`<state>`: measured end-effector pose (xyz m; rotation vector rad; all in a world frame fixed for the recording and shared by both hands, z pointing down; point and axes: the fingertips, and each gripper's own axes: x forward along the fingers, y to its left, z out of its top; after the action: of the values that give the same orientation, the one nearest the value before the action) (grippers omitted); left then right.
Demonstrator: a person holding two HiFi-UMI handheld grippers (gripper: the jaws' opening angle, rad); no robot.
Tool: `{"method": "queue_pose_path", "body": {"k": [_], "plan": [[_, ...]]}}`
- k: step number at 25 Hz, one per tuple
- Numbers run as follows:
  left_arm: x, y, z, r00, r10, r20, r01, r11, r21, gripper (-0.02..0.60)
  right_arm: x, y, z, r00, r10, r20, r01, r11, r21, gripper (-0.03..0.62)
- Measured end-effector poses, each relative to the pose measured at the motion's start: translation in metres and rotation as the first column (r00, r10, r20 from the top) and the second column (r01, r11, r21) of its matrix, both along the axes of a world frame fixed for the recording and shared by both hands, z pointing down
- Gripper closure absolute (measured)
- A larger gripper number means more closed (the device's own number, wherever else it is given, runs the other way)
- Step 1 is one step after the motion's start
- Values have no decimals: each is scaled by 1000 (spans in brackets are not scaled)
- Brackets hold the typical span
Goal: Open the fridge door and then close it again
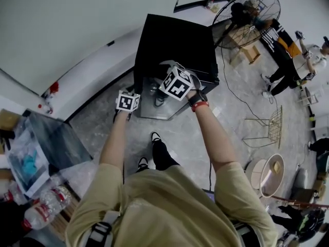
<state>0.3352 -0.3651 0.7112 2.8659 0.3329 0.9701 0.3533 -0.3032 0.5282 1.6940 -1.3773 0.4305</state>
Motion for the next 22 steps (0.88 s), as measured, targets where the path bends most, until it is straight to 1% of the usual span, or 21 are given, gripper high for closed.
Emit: {"method": "queue_pose_path", "body": {"k": [2, 6, 12, 16, 18, 22], "plan": [[1, -2, 0, 1000, -13, -2, 13, 1000, 4, 398, 1, -2, -1, 1000, -5, -9, 5, 1000, 0, 379], [-3, 2, 0, 1000, -10, 0, 10, 1000, 7, 399, -3, 1, 1, 1000, 3, -8, -3, 1000, -2, 379], [-3, 3, -4, 1000, -21, -20, 21, 1000, 18, 397, -4, 1, -1, 1000, 14, -12, -14, 1000, -9, 379], [-8, -1, 1, 999, -39, -2, 39, 999, 30, 399, -6, -3, 1, 1000, 4, -19, -4, 1000, 1, 379], [-10, 2, -3, 999, -40, -13, 40, 999, 32, 399, -9, 1, 1, 1000, 7, -14, -7, 1000, -2, 379], [-2, 8, -12, 999, -23, -47, 24, 999, 21, 402, -6, 4, -3, 999, 16, -34, -16, 1000, -2, 381]]}}
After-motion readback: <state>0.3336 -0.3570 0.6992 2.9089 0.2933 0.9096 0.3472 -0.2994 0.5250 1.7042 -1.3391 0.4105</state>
